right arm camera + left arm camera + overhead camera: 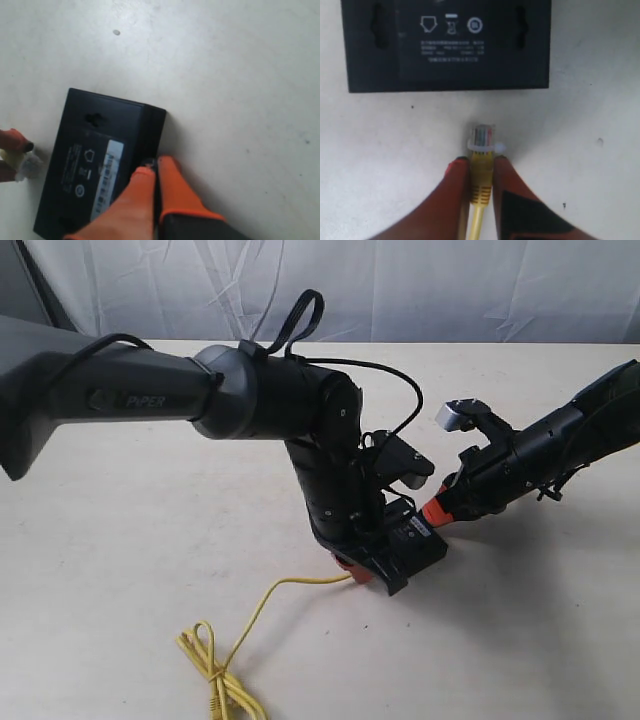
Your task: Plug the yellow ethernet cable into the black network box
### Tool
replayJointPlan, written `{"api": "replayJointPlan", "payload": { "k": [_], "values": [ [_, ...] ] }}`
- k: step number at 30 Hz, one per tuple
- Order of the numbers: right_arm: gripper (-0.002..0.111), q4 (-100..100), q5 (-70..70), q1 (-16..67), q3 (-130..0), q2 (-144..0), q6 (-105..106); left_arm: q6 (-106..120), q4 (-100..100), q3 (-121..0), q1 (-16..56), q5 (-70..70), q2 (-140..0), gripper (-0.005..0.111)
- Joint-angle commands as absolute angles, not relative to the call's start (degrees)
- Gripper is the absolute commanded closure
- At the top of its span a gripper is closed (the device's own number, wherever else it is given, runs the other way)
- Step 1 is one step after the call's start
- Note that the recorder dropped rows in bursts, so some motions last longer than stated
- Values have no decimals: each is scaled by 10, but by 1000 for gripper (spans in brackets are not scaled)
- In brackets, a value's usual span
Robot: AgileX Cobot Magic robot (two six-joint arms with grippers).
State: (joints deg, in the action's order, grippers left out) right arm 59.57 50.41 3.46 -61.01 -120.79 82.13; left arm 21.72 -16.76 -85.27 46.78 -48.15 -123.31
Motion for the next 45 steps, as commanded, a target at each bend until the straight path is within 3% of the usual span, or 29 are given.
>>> {"api": "replayJointPlan", "payload": {
  "k": [1, 45],
  "values": [
    [109, 600, 502, 35, -610, -1210, 823, 213, -184, -850, 470, -463, -1236, 107],
    [109, 598, 507, 35, -610, -1210, 794, 142, -149, -888, 476, -477, -1257, 107]
  ]
}}
